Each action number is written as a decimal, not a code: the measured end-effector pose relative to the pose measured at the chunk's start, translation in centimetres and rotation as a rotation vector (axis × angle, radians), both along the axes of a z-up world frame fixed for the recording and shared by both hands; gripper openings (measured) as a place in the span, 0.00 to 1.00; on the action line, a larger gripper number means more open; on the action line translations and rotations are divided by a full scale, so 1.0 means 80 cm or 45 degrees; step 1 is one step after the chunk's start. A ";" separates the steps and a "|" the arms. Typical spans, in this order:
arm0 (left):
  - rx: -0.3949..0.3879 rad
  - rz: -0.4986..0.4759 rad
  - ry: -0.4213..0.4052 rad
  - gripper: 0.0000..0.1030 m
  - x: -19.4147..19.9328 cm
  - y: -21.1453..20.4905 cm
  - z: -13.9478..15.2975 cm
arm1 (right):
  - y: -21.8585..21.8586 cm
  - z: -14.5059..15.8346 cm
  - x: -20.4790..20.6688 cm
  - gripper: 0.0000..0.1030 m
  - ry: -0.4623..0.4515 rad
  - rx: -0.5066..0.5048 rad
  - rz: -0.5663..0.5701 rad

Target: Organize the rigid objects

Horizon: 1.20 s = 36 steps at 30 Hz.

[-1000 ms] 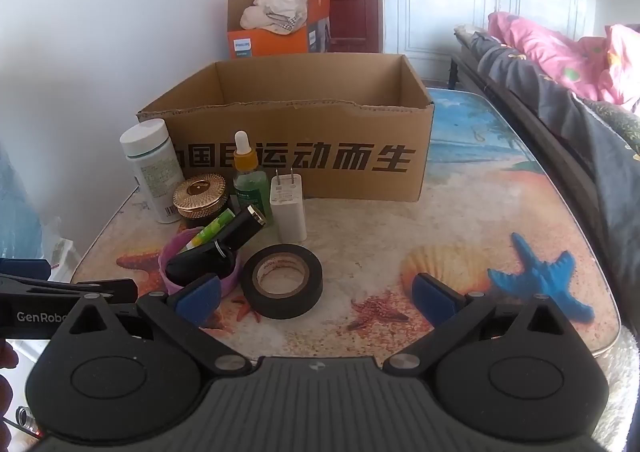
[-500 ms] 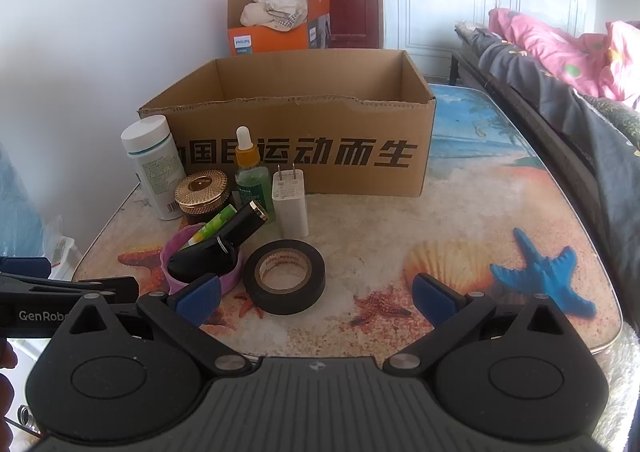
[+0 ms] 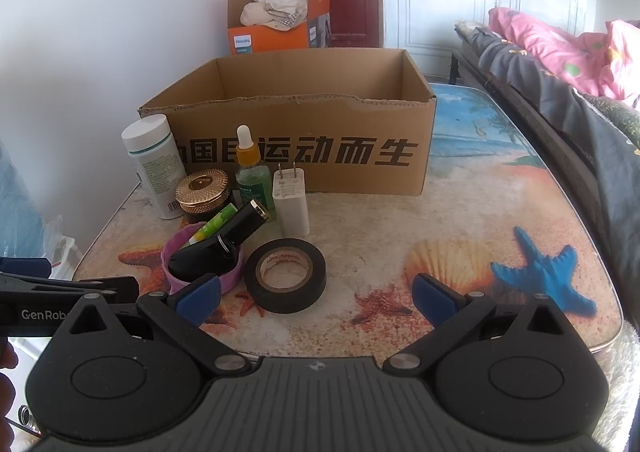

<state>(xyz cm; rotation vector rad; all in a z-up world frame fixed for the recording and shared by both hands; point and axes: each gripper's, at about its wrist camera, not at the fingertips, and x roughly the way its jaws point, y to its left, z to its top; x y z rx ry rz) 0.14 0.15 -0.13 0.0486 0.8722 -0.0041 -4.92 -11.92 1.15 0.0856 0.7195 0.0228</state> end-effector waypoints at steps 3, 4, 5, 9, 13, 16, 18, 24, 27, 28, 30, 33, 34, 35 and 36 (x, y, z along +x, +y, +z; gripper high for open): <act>0.003 0.001 -0.002 1.00 0.000 0.000 -0.001 | 0.000 0.000 0.000 1.00 0.000 0.000 0.001; 0.003 0.001 -0.001 1.00 0.000 0.000 -0.001 | 0.000 0.000 0.000 1.00 0.001 0.000 0.001; 0.003 0.002 0.000 1.00 0.000 0.000 -0.001 | 0.000 0.000 0.000 1.00 0.001 0.001 0.001; 0.003 0.001 -0.001 1.00 0.000 0.000 -0.001 | 0.000 0.000 0.000 1.00 0.002 0.001 0.001; 0.004 0.000 -0.001 1.00 0.000 0.000 -0.001 | -0.001 0.000 0.000 1.00 0.002 0.002 0.000; 0.004 0.000 -0.001 1.00 0.000 0.000 -0.001 | -0.001 0.000 0.000 1.00 0.002 0.001 0.000; 0.005 0.001 0.000 1.00 0.000 0.001 -0.001 | -0.001 0.000 0.000 1.00 0.002 0.002 -0.001; 0.005 0.001 0.000 1.00 0.000 0.001 -0.002 | -0.001 0.000 0.000 1.00 0.002 0.002 0.001; 0.006 0.001 0.000 1.00 0.000 0.001 -0.002 | -0.001 0.000 0.000 1.00 0.003 0.001 0.001; 0.006 0.001 0.000 1.00 0.000 0.001 -0.002 | -0.001 0.000 0.000 1.00 0.003 0.002 0.000; 0.007 0.002 0.000 1.00 0.000 0.002 -0.002 | -0.001 -0.001 0.000 1.00 0.004 0.002 -0.001; 0.007 0.003 0.000 1.00 -0.001 0.002 -0.003 | -0.001 -0.001 0.000 1.00 0.003 0.002 0.000; 0.008 0.003 0.000 1.00 -0.001 0.003 -0.003 | -0.001 -0.001 0.000 1.00 0.004 0.002 -0.001; 0.007 0.002 0.001 1.00 -0.001 0.003 -0.003 | -0.001 -0.001 0.000 1.00 0.004 0.003 -0.001; 0.007 0.002 0.001 1.00 -0.001 0.002 -0.003 | -0.001 -0.001 0.000 1.00 0.004 0.002 -0.001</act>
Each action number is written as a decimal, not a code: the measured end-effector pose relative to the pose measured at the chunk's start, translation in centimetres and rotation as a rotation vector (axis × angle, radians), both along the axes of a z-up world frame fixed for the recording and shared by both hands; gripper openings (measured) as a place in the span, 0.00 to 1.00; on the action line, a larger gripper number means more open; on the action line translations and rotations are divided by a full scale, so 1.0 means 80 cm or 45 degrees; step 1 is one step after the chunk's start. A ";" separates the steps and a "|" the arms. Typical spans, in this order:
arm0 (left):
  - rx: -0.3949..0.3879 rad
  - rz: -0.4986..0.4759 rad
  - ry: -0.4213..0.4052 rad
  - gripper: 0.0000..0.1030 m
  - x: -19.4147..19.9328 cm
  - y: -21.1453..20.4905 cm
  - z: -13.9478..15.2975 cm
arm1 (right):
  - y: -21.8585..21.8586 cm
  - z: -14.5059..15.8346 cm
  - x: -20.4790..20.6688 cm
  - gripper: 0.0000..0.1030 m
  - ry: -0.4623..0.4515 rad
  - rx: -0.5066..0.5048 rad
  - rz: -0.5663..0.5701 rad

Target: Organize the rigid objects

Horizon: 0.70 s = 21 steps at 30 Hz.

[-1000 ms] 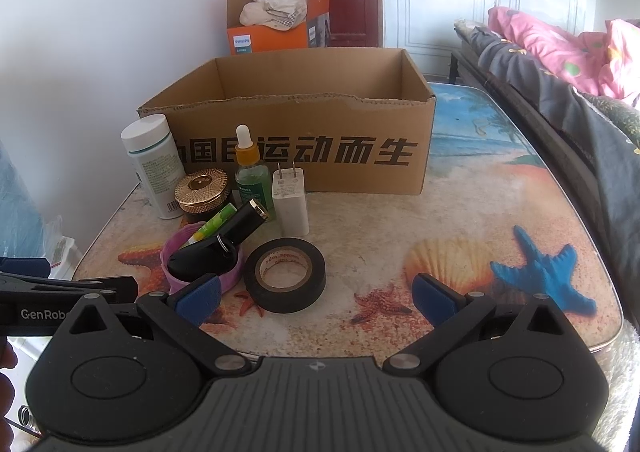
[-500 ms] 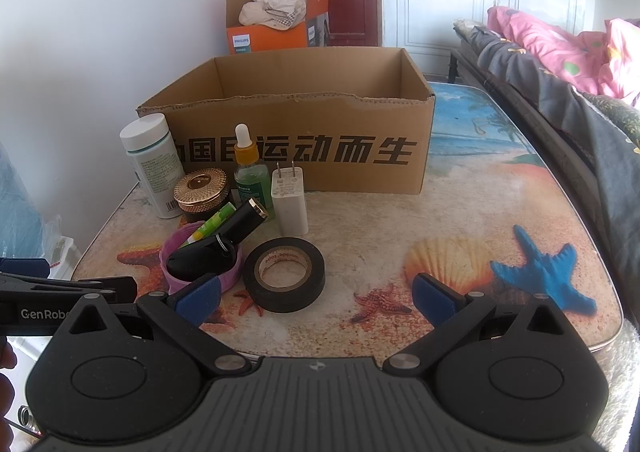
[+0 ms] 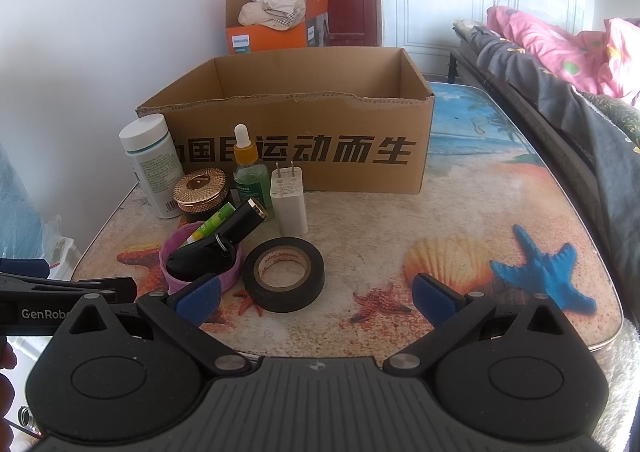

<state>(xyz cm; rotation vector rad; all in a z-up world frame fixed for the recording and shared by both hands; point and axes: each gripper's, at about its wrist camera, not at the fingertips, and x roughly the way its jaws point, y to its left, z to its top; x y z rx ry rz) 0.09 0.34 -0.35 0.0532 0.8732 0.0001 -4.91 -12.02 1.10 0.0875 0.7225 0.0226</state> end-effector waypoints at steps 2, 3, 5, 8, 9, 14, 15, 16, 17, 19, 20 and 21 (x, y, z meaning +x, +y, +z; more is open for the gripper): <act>0.000 0.000 0.000 1.00 0.000 0.001 0.000 | 0.000 0.000 0.000 1.00 0.000 0.001 0.001; 0.000 0.000 0.001 1.00 0.000 0.001 0.000 | 0.000 0.000 0.000 1.00 0.000 0.001 0.001; 0.001 0.002 0.003 1.00 -0.001 0.001 -0.001 | 0.000 0.000 0.000 1.00 0.001 0.000 0.001; 0.002 0.002 0.004 1.00 -0.002 0.002 -0.002 | 0.000 0.000 0.000 1.00 0.000 0.001 0.000; 0.003 0.003 0.004 1.00 -0.002 0.002 -0.001 | 0.000 0.000 0.000 1.00 -0.001 0.001 0.000; 0.004 0.003 0.012 1.00 0.001 0.000 -0.004 | -0.003 -0.002 0.002 1.00 0.002 0.006 -0.007; 0.005 0.001 0.012 1.00 0.002 -0.001 -0.004 | -0.005 -0.003 0.003 1.00 0.002 0.008 -0.011; 0.005 -0.002 0.010 1.00 0.003 -0.002 -0.005 | -0.007 -0.004 0.005 1.00 0.003 0.012 -0.015; 0.006 -0.006 0.009 1.00 0.004 -0.003 -0.005 | -0.009 -0.005 0.007 1.00 0.002 0.015 -0.020; 0.007 -0.021 0.004 1.00 0.007 -0.006 -0.006 | -0.013 -0.007 0.010 1.00 -0.002 0.031 -0.033; 0.005 -0.032 -0.001 1.00 0.009 -0.008 -0.006 | -0.016 -0.007 0.011 1.00 -0.006 0.043 -0.036; 0.000 -0.045 -0.009 1.00 0.011 -0.011 -0.006 | -0.020 -0.008 0.012 1.00 -0.012 0.056 -0.037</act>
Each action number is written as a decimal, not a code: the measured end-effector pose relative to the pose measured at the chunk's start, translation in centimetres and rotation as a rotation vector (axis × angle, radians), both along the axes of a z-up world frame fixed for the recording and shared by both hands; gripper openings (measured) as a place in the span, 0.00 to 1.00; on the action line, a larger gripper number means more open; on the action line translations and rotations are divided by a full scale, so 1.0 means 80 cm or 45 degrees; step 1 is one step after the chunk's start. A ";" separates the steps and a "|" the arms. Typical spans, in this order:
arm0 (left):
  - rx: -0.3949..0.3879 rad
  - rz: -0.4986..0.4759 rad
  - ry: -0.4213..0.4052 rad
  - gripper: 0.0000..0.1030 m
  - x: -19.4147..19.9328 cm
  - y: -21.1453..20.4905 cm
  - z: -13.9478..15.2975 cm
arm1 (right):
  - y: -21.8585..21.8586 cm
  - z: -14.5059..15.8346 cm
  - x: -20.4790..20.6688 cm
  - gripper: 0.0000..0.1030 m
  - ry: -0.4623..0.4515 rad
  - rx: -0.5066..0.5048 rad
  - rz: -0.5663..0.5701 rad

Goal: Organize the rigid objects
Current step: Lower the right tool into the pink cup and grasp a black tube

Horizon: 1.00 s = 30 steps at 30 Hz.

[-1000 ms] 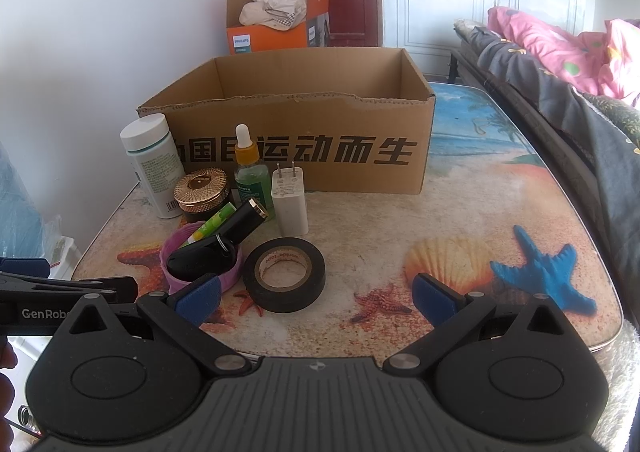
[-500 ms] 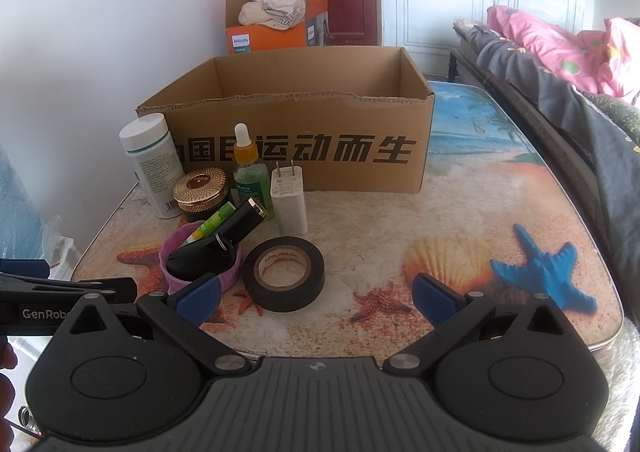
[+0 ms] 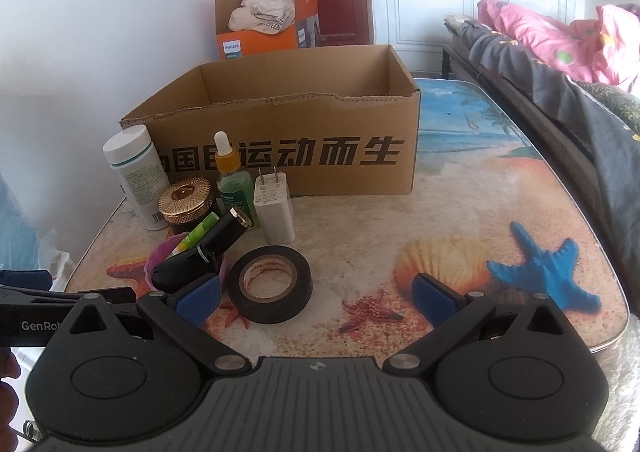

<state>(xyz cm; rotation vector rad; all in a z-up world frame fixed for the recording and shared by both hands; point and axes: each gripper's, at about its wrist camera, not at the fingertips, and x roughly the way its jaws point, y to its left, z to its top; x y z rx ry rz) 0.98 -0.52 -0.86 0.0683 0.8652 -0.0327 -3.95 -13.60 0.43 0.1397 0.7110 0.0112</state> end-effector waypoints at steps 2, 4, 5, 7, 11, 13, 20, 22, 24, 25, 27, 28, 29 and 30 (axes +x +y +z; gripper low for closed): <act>-0.024 -0.032 -0.020 1.00 0.002 -0.002 0.000 | -0.008 -0.001 0.002 1.00 -0.019 0.035 0.004; -0.057 -0.073 -0.056 1.00 0.003 -0.004 -0.001 | -0.015 0.000 0.005 1.00 -0.042 0.079 0.011; -0.072 -0.101 -0.075 1.00 0.002 -0.005 -0.001 | -0.020 0.000 0.005 1.00 -0.060 0.110 0.021; -0.112 -0.161 -0.117 0.99 0.002 -0.007 -0.001 | -0.029 0.001 0.007 1.00 -0.088 0.170 0.041; -0.117 -0.277 -0.194 0.96 0.002 -0.016 0.001 | -0.044 -0.003 0.019 0.99 -0.109 0.360 0.124; -0.071 -0.328 -0.213 0.91 0.002 -0.025 0.000 | -0.045 -0.007 0.028 0.95 -0.097 0.440 0.185; -0.064 -0.440 -0.144 0.61 0.008 -0.038 -0.017 | -0.027 -0.027 0.059 0.65 0.025 0.583 0.338; -0.079 -0.454 -0.122 0.58 0.011 -0.036 -0.021 | -0.022 -0.033 0.065 0.62 0.052 0.606 0.360; -0.078 -0.460 -0.120 0.56 0.010 -0.035 -0.023 | -0.020 -0.040 0.071 0.52 0.077 0.619 0.369; -0.080 -0.465 -0.117 0.55 0.010 -0.034 -0.024 | -0.018 -0.042 0.075 0.50 0.091 0.624 0.370; -0.084 -0.473 -0.116 0.55 0.010 -0.034 -0.025 | -0.016 -0.049 0.082 0.41 0.118 0.634 0.368; -0.084 -0.478 -0.114 0.55 0.011 -0.033 -0.025 | -0.015 -0.052 0.085 0.40 0.128 0.643 0.370; -0.084 -0.482 -0.114 0.54 0.011 -0.033 -0.025 | -0.013 -0.054 0.087 0.37 0.137 0.650 0.372; -0.084 -0.487 -0.117 0.54 0.011 -0.033 -0.025 | -0.012 -0.056 0.089 0.35 0.144 0.658 0.379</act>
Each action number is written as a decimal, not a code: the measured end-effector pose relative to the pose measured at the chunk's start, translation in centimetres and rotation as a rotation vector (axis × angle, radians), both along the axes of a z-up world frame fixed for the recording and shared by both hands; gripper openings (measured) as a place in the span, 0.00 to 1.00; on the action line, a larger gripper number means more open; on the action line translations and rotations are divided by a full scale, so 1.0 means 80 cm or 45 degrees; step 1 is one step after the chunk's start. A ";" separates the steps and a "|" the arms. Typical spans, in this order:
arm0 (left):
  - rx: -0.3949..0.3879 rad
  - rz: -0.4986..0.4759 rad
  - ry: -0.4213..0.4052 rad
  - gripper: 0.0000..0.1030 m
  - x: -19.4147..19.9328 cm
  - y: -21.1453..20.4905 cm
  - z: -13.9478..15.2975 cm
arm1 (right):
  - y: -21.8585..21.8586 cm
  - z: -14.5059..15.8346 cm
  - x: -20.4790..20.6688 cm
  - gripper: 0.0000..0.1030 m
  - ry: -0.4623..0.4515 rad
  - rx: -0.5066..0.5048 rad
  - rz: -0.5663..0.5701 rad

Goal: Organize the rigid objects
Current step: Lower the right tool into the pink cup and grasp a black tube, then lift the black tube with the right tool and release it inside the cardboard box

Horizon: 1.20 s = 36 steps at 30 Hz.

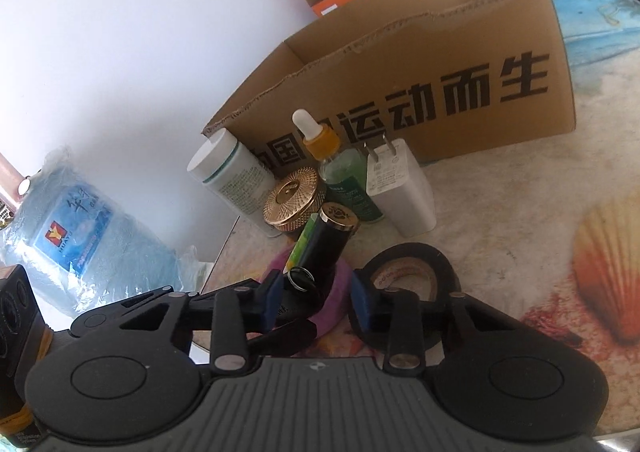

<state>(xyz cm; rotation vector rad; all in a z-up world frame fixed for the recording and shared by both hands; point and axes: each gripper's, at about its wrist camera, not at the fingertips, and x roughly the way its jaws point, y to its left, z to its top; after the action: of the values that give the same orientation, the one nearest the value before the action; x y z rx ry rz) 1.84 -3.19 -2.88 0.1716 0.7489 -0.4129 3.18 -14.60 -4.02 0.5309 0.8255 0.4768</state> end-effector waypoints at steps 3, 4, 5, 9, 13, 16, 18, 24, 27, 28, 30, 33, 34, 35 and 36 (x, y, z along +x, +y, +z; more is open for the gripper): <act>-0.006 -0.008 0.003 0.47 0.001 -0.001 0.000 | 0.005 -0.001 0.002 0.27 0.014 0.011 0.023; -0.005 -0.004 0.006 0.47 0.002 -0.001 -0.001 | 0.007 0.000 0.001 0.27 0.009 0.003 0.023; -0.004 0.000 0.005 0.44 0.003 -0.001 -0.002 | 0.008 0.002 0.000 0.24 0.001 -0.004 0.023; -0.028 -0.004 0.015 0.43 0.004 0.003 -0.001 | 0.008 0.013 -0.003 0.22 -0.023 0.014 0.029; -0.028 -0.012 0.011 0.42 0.004 0.003 -0.001 | 0.014 0.024 -0.005 0.21 -0.069 0.023 0.070; -0.043 -0.010 0.020 0.42 0.007 0.003 -0.002 | 0.021 0.024 -0.002 0.21 -0.082 0.024 0.098; -0.051 -0.008 0.020 0.42 0.007 0.004 -0.002 | 0.025 0.023 0.000 0.22 -0.084 0.020 0.107; -0.034 0.006 -0.005 0.29 0.007 0.004 -0.001 | 0.032 0.020 0.010 0.22 -0.096 0.000 0.121; -0.052 0.023 0.003 0.28 0.010 0.009 -0.002 | 0.036 0.013 0.014 0.21 -0.083 -0.002 0.128; -0.052 0.027 -0.001 0.28 0.011 0.010 -0.002 | 0.037 0.012 0.015 0.21 -0.085 -0.004 0.131; -0.050 0.030 -0.012 0.28 0.010 0.010 -0.001 | 0.039 0.012 0.016 0.18 -0.089 -0.015 0.127; -0.041 0.028 -0.052 0.28 0.004 0.010 0.005 | 0.036 0.017 0.015 0.18 -0.097 0.005 0.128; -0.039 0.027 -0.064 0.28 0.002 0.009 0.009 | 0.036 0.021 0.014 0.17 -0.111 0.000 0.131; -0.037 0.028 -0.076 0.28 0.001 0.009 0.012 | 0.036 0.025 0.012 0.17 -0.124 -0.004 0.134; -0.034 0.029 -0.088 0.28 0.001 0.009 0.016 | 0.037 0.030 0.011 0.17 -0.136 -0.006 0.137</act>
<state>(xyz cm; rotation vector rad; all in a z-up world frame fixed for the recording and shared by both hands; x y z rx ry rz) 1.89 -2.48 -1.58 0.1510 0.6765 -0.3934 4.09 -11.67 -1.62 0.4543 0.7549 0.5967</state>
